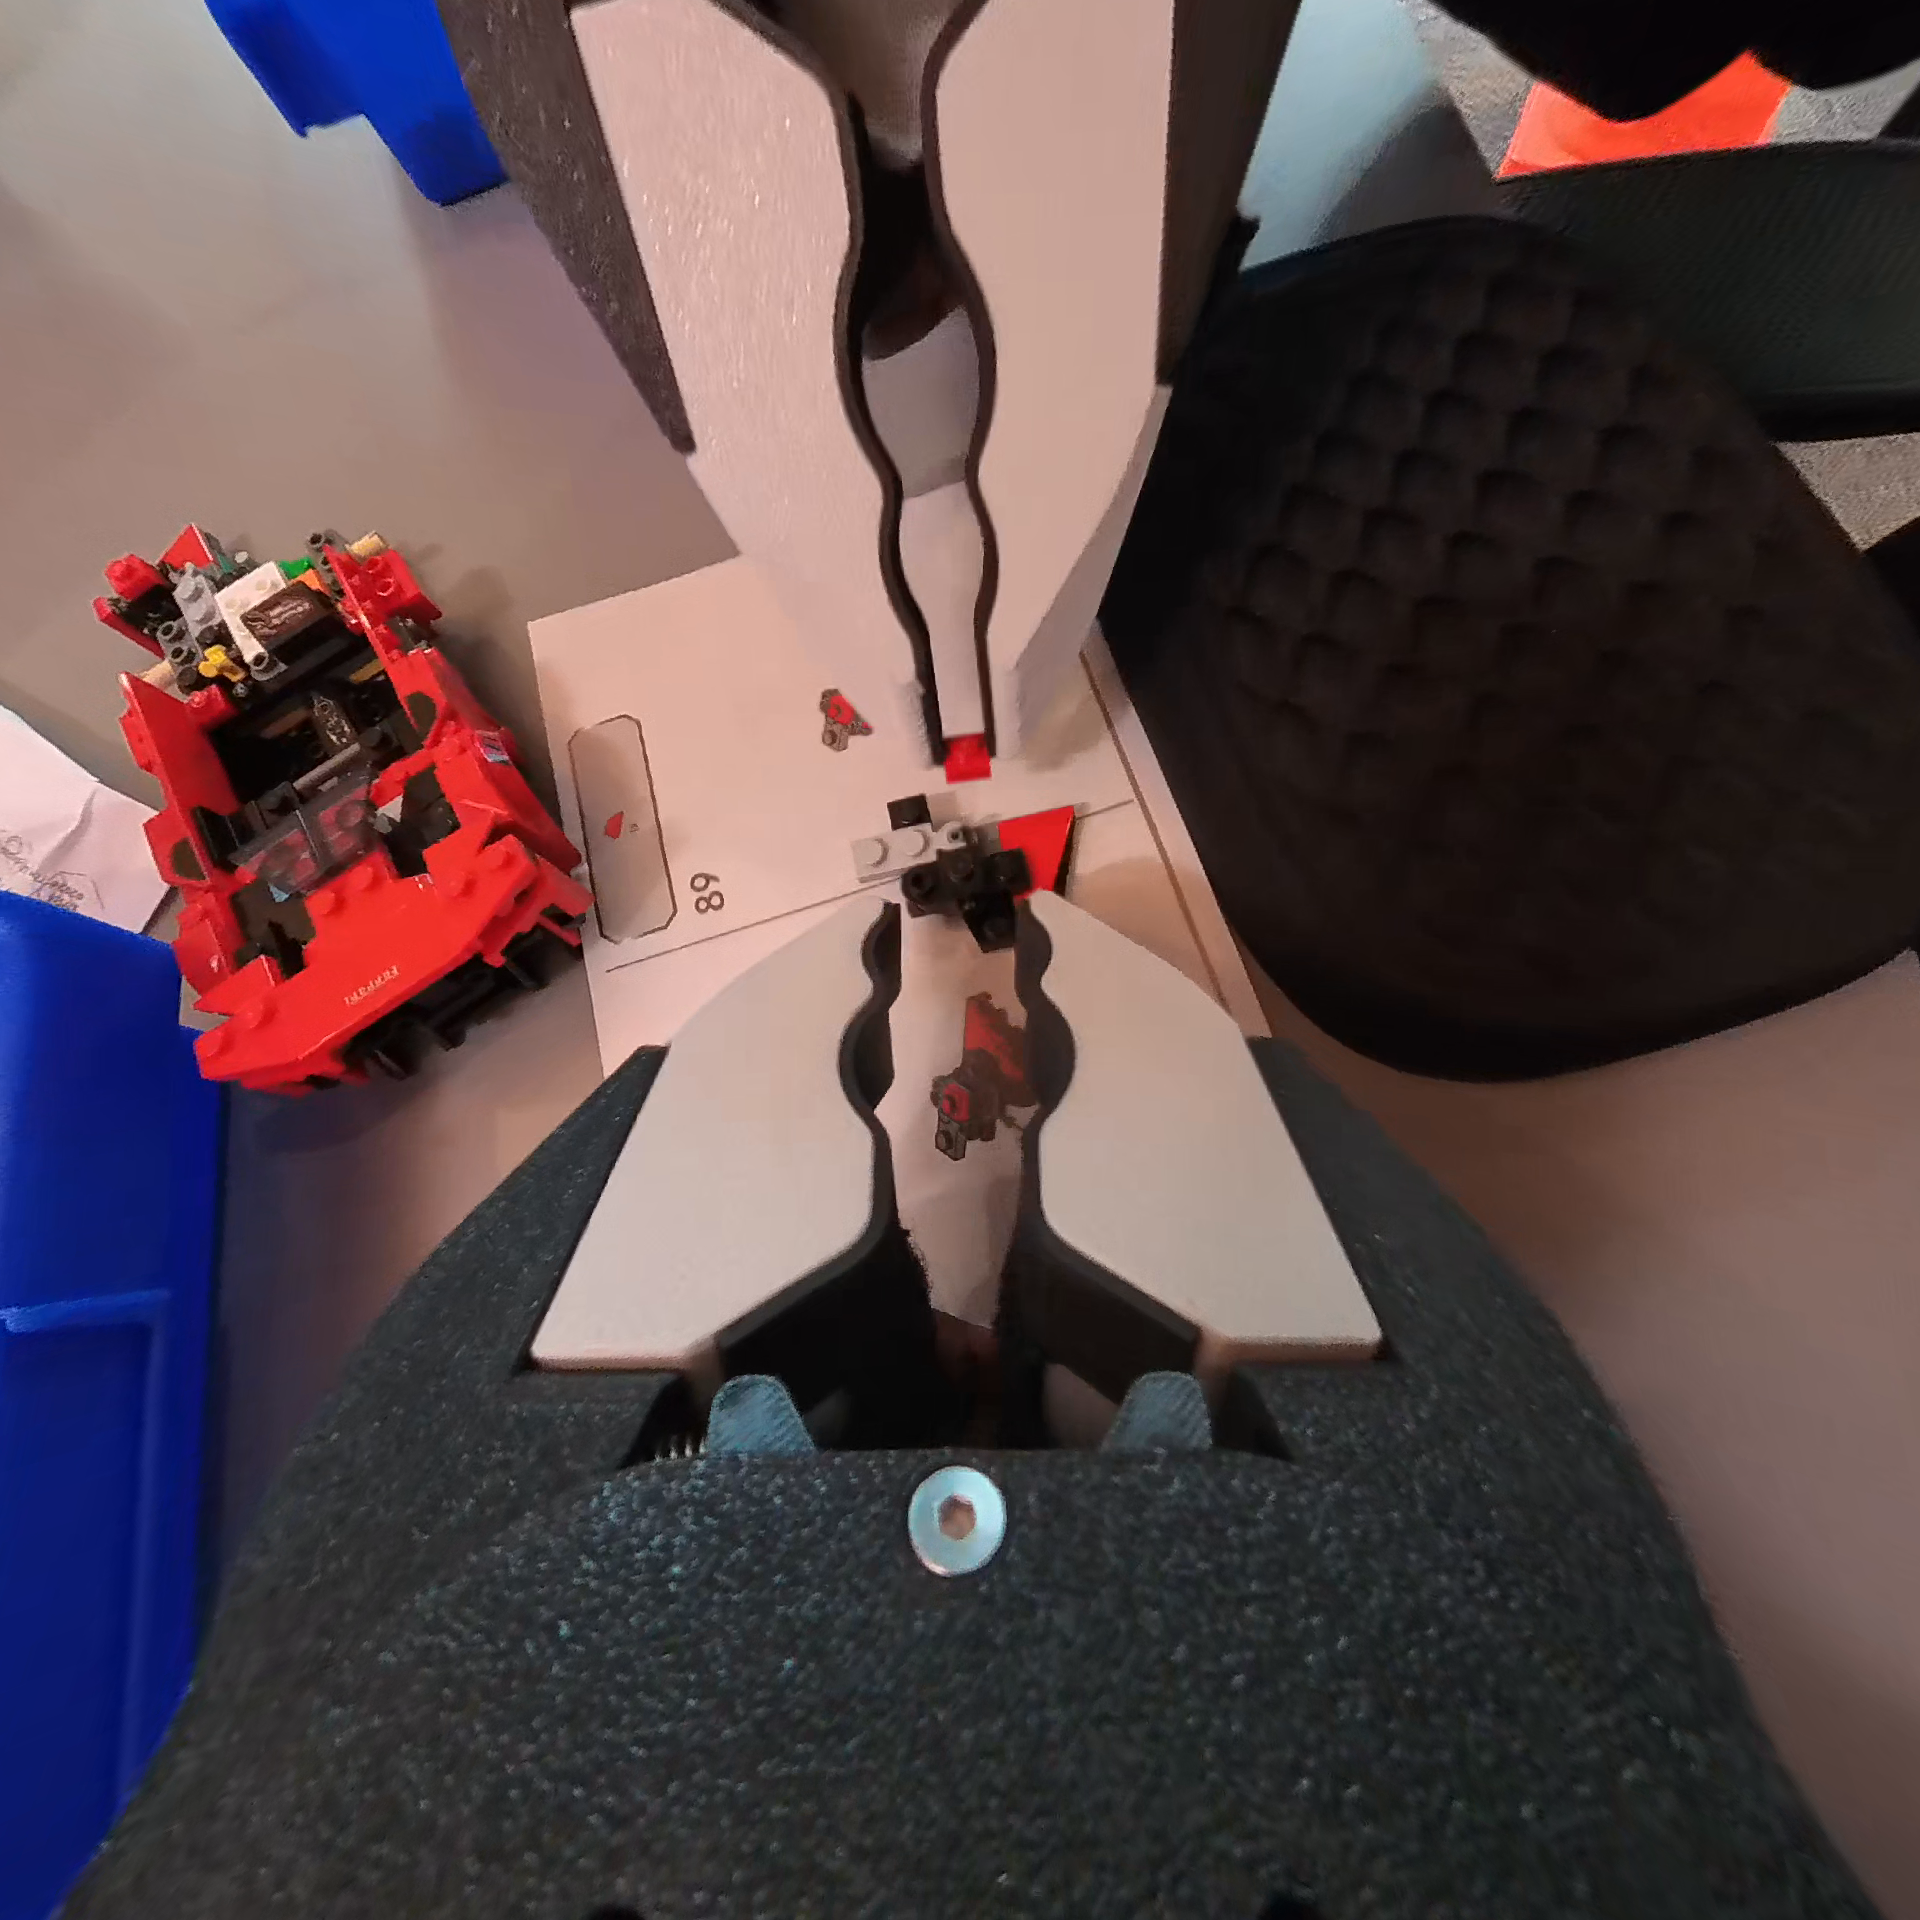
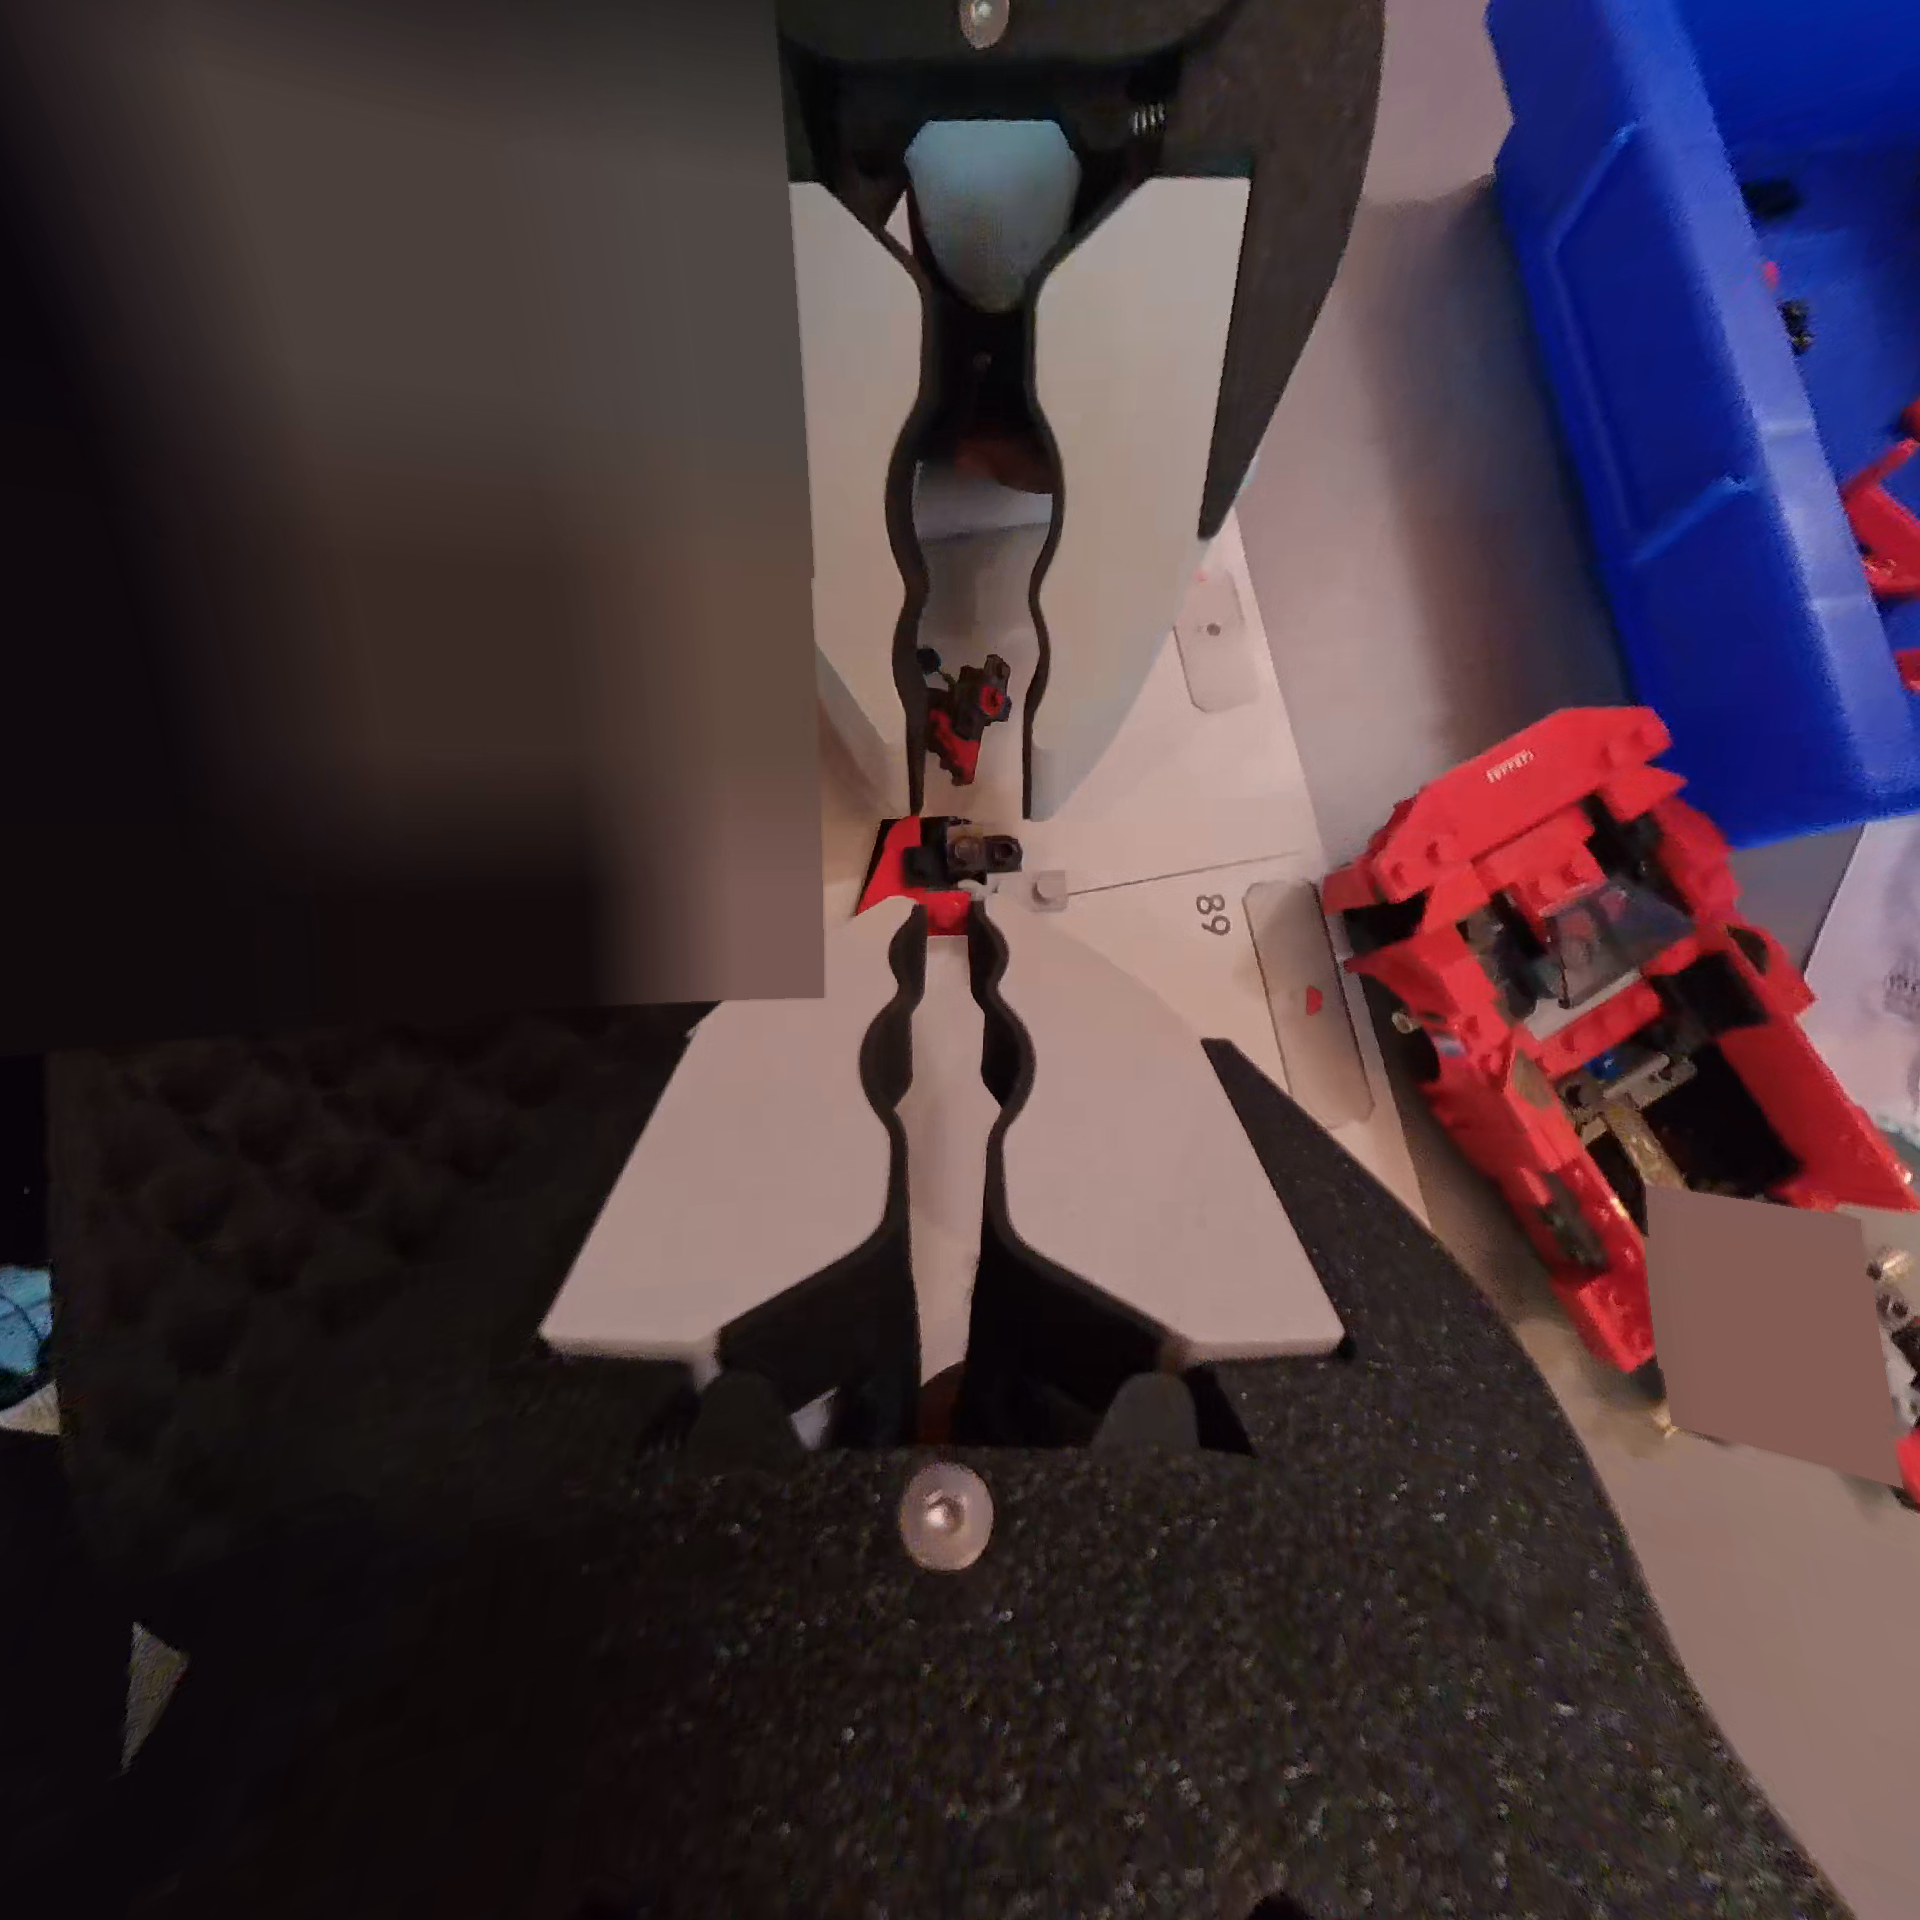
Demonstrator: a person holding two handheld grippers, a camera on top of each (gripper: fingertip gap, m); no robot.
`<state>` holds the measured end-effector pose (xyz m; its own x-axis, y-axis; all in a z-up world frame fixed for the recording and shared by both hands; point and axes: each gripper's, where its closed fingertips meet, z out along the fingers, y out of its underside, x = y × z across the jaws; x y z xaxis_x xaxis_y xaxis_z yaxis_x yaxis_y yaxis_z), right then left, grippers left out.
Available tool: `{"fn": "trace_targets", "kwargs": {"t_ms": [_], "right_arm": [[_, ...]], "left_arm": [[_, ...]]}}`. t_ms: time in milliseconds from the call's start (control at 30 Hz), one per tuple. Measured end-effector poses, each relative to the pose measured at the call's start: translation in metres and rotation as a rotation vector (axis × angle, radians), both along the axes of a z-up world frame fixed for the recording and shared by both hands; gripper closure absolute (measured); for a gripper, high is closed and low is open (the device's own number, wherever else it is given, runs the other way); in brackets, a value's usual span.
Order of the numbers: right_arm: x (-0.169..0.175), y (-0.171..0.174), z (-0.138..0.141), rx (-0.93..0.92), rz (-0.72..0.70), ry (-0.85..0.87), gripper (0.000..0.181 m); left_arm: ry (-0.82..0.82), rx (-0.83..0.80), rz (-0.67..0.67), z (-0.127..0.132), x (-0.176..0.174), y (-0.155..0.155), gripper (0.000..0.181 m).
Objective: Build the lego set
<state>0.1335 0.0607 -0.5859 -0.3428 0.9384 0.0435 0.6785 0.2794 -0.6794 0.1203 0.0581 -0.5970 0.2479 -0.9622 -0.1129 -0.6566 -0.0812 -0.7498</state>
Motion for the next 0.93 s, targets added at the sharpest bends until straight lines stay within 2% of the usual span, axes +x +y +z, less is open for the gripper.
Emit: {"fn": "trace_targets", "kwargs": {"t_ms": [133, 267, 400, 567, 933], "right_arm": [[0.003, 0.004, 0.009, 0.033, 0.040, 0.002, 0.173], [0.020, 0.021, 0.026, 0.029, -0.075, 0.068, 0.173], [0.034, 0.015, 0.038, -0.044, -0.166, 0.199, 0.173], [0.042, -0.001, 0.025, -0.131, -0.235, 0.263, 0.173], [0.033, -0.023, 0.008, -0.198, -0.216, 0.258, 0.173]], "left_arm": [[-0.002, 0.017, 0.009, -0.001, -0.003, 0.002, 0.163], [-0.022, 0.018, 0.004, -0.001, -0.003, 0.001, 0.165], [-0.025, 0.017, -0.001, -0.001, -0.003, 0.001, 0.166], [-0.014, 0.019, -0.006, -0.003, -0.003, 0.000, 0.165], [0.002, 0.024, -0.012, -0.006, -0.002, 0.000, 0.163]]}}
